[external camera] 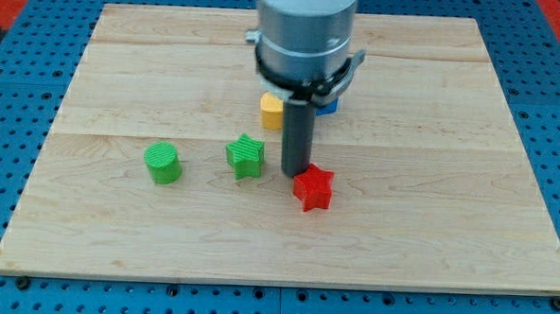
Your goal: Slide the green star to the bottom side of the heart
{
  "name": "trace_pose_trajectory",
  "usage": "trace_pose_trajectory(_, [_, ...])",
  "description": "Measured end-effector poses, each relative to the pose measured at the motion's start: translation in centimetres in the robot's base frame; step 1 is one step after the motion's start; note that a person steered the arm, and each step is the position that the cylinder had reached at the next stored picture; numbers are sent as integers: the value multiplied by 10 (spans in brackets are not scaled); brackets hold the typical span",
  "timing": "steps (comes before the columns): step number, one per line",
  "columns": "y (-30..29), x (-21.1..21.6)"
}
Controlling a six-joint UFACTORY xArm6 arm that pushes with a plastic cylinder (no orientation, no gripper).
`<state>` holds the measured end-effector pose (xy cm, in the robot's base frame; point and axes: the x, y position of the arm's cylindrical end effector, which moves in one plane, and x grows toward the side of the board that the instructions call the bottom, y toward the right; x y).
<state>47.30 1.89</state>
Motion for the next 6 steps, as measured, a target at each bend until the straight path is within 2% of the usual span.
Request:
trace_pose_trajectory(1, [12,14])
trace_pose_trajectory(2, [-11,19])
trace_pose_trajectory(5, [-129,38])
trace_pose_trajectory(6, [-118,-5])
